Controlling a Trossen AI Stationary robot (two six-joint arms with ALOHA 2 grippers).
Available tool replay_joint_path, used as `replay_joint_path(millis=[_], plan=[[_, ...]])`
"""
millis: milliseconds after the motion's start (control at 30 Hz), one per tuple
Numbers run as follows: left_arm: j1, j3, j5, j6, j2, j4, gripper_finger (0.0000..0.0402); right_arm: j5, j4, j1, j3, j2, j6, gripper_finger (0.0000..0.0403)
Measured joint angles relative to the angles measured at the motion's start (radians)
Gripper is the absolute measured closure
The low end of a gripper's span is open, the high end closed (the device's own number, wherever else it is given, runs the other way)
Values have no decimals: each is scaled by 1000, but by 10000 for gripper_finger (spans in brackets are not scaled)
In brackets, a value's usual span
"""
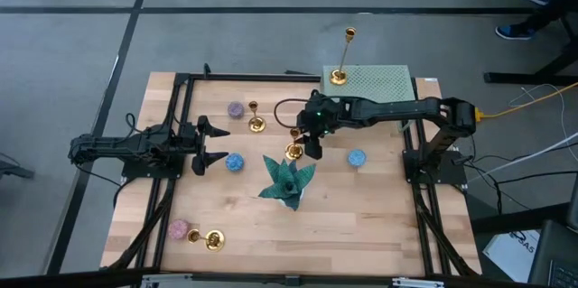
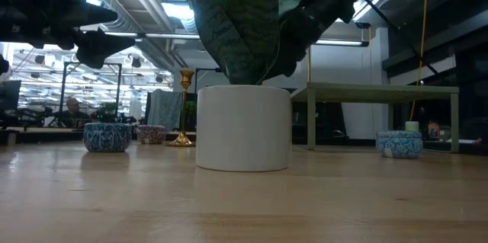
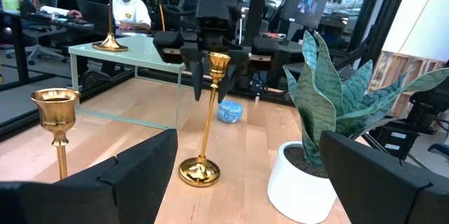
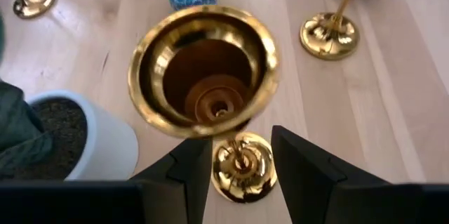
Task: Stock candles and holders on shelf
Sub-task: Align the gold candle holder with the other gold candle holder on the shelf
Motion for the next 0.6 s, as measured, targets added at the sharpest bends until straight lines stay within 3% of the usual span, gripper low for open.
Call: replay_joint_path(millis=[367,600], plan=[[0,0,0,0,0,0,56,-2,62,16,0,0,0,257],[-1,0,0,0,0,0,56,-2,64,17,0,0,4,319]])
